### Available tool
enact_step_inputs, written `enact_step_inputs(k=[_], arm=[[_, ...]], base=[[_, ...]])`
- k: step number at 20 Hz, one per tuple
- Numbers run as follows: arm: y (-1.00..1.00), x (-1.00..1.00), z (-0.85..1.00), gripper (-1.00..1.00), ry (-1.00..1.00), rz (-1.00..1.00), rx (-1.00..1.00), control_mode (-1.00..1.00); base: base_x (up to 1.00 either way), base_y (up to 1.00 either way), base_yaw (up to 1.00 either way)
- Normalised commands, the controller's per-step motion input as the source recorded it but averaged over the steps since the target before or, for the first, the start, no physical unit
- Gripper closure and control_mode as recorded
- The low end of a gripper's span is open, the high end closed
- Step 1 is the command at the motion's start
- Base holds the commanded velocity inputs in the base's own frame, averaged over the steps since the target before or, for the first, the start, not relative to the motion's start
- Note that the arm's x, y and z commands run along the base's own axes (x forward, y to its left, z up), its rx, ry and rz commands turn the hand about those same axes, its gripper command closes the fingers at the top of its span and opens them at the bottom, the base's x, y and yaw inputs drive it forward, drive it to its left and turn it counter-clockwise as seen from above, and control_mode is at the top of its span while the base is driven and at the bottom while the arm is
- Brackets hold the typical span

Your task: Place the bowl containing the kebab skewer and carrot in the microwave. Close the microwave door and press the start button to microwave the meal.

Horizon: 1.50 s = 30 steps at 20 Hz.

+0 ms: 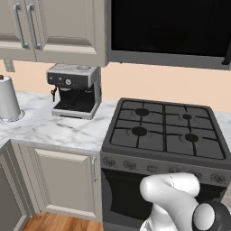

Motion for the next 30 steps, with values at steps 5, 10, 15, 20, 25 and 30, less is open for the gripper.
enact_step_inputs(k=[5,10,15,20,25,30], arm=[[-0.26,0.25,0.00,1.00,-0.02,-0.04,0.06,-1.00],[-0.32,0.20,0.11,1.00,-0.01,-0.01,0.04,-1.00],[-0.14,0.23,0.14,1.00,0.00,0.00,0.04,-1.00],[-0.11,0.31,0.00,1.00,0.00,0.00,0.07,-1.00],[-0.15,0.31,-0.02,1.00,0.00,0.00,0.12,-1.00],[-0.31,0.28,-0.17,1.00,0.00,0.00,0.10,-1.00]], base=[[0.00,0.00,0.00],[0.00,0.00,0.00],[0.00,0.00,0.00],[0.00,0.00,0.00],[0.00,0.00,0.00],[0.00,0.00,0.00]])
